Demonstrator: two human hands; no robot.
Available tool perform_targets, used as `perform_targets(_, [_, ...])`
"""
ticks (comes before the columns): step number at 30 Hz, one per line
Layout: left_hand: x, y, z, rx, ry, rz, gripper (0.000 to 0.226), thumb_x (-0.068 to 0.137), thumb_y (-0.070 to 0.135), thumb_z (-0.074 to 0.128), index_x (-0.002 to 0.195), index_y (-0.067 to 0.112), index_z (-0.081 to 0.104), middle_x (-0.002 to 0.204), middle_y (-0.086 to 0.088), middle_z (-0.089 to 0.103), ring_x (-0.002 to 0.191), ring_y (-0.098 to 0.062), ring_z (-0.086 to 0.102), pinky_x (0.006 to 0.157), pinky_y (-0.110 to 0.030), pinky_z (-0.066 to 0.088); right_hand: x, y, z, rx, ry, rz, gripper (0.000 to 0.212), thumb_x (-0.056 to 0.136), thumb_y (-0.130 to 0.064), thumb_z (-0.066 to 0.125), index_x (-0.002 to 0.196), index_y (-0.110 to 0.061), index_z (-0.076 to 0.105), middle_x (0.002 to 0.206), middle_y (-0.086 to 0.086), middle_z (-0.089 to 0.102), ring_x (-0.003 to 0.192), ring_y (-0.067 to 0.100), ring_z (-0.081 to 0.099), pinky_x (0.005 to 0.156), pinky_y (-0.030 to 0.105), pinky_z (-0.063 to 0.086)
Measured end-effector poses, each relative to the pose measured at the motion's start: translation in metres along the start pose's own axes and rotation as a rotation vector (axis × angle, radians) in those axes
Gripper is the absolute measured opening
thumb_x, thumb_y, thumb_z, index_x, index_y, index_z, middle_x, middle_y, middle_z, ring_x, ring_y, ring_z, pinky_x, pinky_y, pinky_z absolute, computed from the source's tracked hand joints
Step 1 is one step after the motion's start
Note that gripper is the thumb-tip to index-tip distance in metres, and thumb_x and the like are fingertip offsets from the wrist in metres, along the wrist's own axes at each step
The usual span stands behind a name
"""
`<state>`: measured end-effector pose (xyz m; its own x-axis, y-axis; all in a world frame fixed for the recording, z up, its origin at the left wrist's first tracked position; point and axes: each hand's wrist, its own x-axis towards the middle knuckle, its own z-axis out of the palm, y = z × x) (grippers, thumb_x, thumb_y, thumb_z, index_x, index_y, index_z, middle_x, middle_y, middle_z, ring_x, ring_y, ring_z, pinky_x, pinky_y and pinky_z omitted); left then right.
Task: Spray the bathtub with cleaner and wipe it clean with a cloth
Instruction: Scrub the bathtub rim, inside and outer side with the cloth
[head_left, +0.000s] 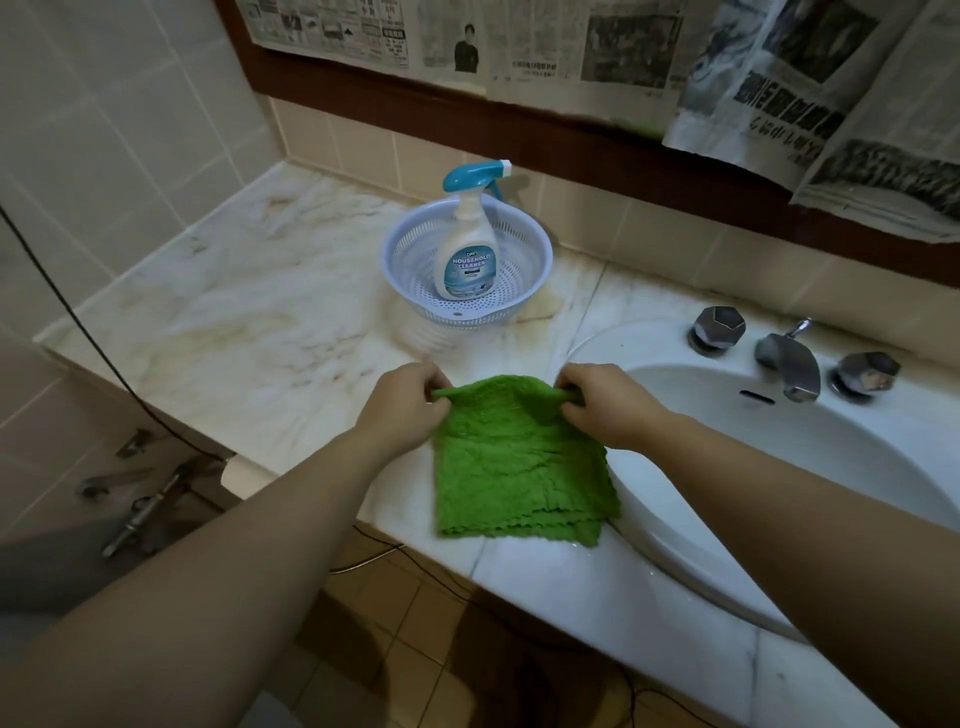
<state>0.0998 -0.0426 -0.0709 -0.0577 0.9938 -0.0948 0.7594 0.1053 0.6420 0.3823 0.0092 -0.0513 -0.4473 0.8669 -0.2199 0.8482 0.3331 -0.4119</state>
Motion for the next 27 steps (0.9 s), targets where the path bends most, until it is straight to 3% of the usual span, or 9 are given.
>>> perform_targets(4, [-0.037, -0.002, 0.002, -0.127, -0.050, 0.081, 0.017, 0.080, 0.008, 0.074, 0.085, 0.024, 0.073, 0.090, 0.011, 0.067, 0.086, -0.006, 0.064, 0.077, -0.031, 0.054, -0.034, -0.001, 0.008, 0.000, 0.076, -0.029, 0.015, 0.085, -0.014, 0.065, 0.097, -0.022, 0.066, 0.091, -0.006, 0.062, 0.085, 0.020, 0.057, 0.071, 0.035, 0.045])
perform_targets(9, [-0.080, -0.018, 0.007, -0.158, -0.138, 0.100, 0.022, 0.079, 0.007, 0.076, 0.084, 0.028, 0.073, 0.095, 0.009, 0.065, 0.094, -0.001, 0.061, 0.081, -0.022, 0.050, -0.079, -0.003, 0.027, -0.057, 0.140, -0.067, 0.021, 0.081, -0.022, 0.070, 0.101, -0.026, 0.069, 0.093, -0.008, 0.062, 0.092, 0.020, 0.058, 0.080, 0.035, 0.043])
perform_targets(14, [-0.101, -0.027, 0.012, -0.036, -0.214, 0.133, 0.025, 0.075, 0.009, 0.076, 0.084, 0.032, 0.074, 0.095, 0.013, 0.064, 0.093, -0.004, 0.058, 0.078, -0.023, 0.042, -0.114, -0.008, 0.058, -0.170, 0.155, -0.086, 0.025, 0.075, -0.023, 0.071, 0.099, -0.027, 0.074, 0.093, -0.005, 0.064, 0.094, 0.025, 0.061, 0.076, 0.037, 0.043])
perform_targets(17, [-0.106, -0.029, 0.013, 0.058, -0.269, 0.127, 0.019, 0.077, 0.016, 0.076, 0.087, 0.031, 0.074, 0.095, 0.016, 0.063, 0.093, -0.004, 0.056, 0.080, -0.023, 0.041, -0.128, -0.017, 0.075, -0.209, 0.142, -0.044, 0.027, 0.079, -0.042, 0.060, 0.097, -0.029, 0.075, 0.097, -0.006, 0.063, 0.100, 0.025, 0.058, 0.080, 0.039, 0.046])
perform_targets(20, [-0.107, -0.024, 0.018, -0.057, -0.195, 0.021, 0.019, 0.084, 0.024, 0.072, 0.102, 0.027, 0.065, 0.096, 0.010, 0.067, 0.090, -0.006, 0.062, 0.077, -0.025, 0.044, -0.134, -0.030, 0.092, -0.221, 0.270, 0.012, 0.042, 0.079, -0.058, 0.052, 0.096, -0.026, 0.072, 0.099, -0.003, 0.059, 0.101, 0.026, 0.053, 0.082, 0.038, 0.044])
perform_targets(23, [-0.093, -0.021, 0.031, 0.091, -0.171, -0.127, 0.051, 0.090, 0.048, 0.069, 0.130, 0.017, 0.056, 0.122, -0.007, 0.055, 0.111, -0.026, 0.058, 0.093, -0.037, 0.048, -0.128, -0.045, 0.105, -0.237, 0.299, 0.045, 0.064, 0.083, -0.064, 0.053, 0.133, -0.025, 0.061, 0.134, 0.005, 0.055, 0.128, 0.030, 0.046, 0.102, 0.047, 0.042])
perform_targets(25, [-0.085, -0.016, 0.040, 0.152, -0.190, -0.216, 0.054, 0.087, 0.057, 0.068, 0.119, 0.014, 0.062, 0.121, -0.011, 0.053, 0.112, -0.032, 0.056, 0.096, -0.040, 0.049, -0.120, -0.052, 0.112, -0.275, 0.186, 0.096, 0.087, 0.086, -0.076, 0.041, 0.157, -0.026, 0.035, 0.163, 0.010, 0.030, 0.151, 0.032, 0.024, 0.121, 0.055, 0.022])
perform_targets(27, [-0.080, -0.011, 0.044, 0.067, -0.174, -0.268, 0.037, 0.085, 0.052, 0.072, 0.095, 0.017, 0.064, 0.108, -0.010, 0.063, 0.103, -0.032, 0.062, 0.085, -0.037, 0.050, -0.113, -0.056, 0.120, -0.299, 0.099, 0.129, 0.098, 0.086, -0.084, 0.030, 0.164, -0.028, 0.013, 0.171, 0.011, 0.009, 0.158, 0.032, 0.004, 0.124, 0.059, 0.004])
